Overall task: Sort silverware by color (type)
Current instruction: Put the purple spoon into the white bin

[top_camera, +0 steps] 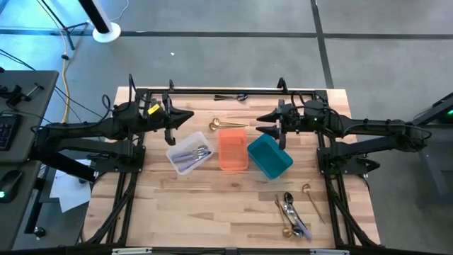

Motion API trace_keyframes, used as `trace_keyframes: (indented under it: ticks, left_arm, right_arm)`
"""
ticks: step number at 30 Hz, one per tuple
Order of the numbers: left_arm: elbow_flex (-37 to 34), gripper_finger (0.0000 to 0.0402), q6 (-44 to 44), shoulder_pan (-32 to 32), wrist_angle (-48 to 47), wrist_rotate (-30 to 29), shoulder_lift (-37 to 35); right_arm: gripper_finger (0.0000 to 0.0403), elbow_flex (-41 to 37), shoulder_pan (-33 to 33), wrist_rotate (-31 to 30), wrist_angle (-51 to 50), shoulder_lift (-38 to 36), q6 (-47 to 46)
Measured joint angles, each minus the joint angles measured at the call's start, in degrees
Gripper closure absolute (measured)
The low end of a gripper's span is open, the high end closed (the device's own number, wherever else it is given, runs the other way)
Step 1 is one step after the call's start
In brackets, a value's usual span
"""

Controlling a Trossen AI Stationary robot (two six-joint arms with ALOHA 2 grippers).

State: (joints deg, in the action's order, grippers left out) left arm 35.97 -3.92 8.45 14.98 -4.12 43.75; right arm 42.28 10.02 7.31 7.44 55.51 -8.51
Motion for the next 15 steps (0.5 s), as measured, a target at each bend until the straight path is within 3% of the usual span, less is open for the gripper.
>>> trace_keyframes:
  ticks: [8, 15]
  left_arm:
    - [0.0, 0.0401, -0.5, 0.0, 0.0, 0.0, 0.0]
    - [0.0, 0.0401, -0.9, 0.0, -0.1, 2.3, 0.0]
  right_arm:
    - [0.0389, 0.0, 0.0, 0.6, 0.1, 0.0, 0.0]
    - [0.0398, 0.0, 0.0, 5.4, 0.5, 0.0, 3.2]
